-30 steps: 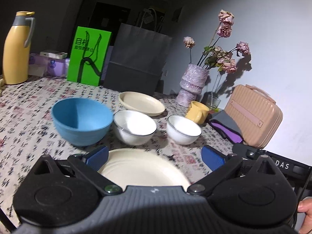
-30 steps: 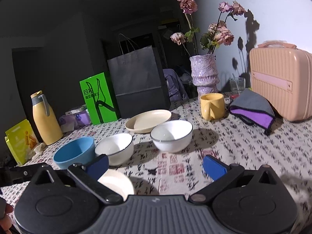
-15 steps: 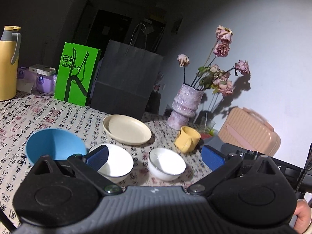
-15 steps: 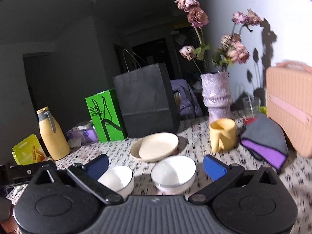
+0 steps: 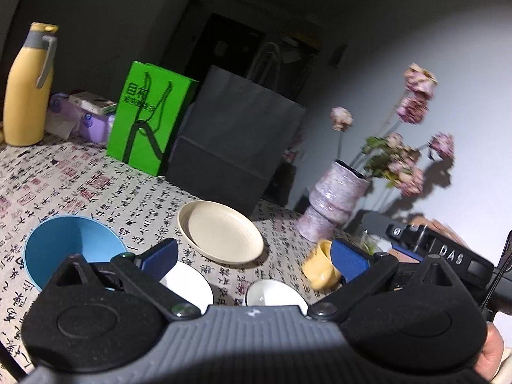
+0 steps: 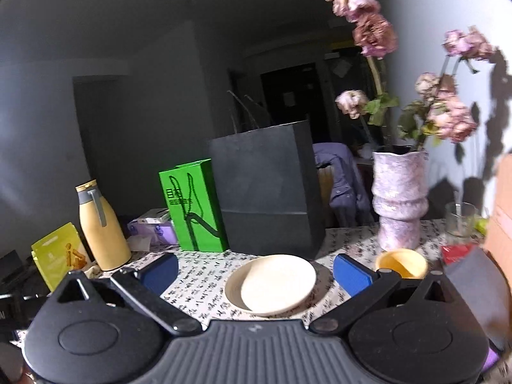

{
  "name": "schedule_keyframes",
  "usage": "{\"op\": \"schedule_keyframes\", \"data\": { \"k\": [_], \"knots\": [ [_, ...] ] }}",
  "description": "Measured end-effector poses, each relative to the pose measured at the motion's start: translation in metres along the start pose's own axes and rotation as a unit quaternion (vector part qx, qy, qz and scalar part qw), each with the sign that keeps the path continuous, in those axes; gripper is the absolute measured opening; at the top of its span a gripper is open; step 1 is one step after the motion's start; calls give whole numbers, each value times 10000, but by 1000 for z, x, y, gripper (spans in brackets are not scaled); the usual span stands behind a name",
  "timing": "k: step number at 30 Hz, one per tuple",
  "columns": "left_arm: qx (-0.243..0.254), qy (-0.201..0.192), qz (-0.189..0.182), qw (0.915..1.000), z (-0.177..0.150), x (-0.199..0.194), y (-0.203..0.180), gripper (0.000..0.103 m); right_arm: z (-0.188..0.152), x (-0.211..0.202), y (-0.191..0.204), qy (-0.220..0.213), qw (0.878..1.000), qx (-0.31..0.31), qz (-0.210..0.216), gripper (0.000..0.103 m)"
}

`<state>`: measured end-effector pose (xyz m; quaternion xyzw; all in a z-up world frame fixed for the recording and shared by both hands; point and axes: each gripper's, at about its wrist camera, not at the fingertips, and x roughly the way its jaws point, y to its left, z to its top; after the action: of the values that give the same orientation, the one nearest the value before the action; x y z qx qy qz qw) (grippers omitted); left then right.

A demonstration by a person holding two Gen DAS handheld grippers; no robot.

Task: Organize plates and bowls
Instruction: 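Move both tools over the bowls toward the last cream plate behind them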

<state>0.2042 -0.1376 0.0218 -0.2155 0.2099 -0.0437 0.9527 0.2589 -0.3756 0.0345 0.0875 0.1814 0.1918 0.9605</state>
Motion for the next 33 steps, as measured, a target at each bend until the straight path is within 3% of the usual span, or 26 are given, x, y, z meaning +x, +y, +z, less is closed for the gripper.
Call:
{"op": "schedule_keyframes", "data": {
  "k": [8,14,24,30,33],
  "knots": [
    [-225,-203,544,9981,16,22,6,103,47,62,-15,91,9995,41,310,103],
    [-295,-266,845,9956,21,46,11,103,68,116,-13,252,9992,-213,238,103],
    [-454,-128,1668,9849,24,98,30,103,52,187,-27,731,9958,-312,452,103],
    [-360,-65,2082,9774,20,128,33,103,24,205,-53,865,9940,-62,664,103],
    [-291,-73,2265,9735,16,142,31,103,23,212,-60,1068,9927,-40,565,103]
  ]
}}
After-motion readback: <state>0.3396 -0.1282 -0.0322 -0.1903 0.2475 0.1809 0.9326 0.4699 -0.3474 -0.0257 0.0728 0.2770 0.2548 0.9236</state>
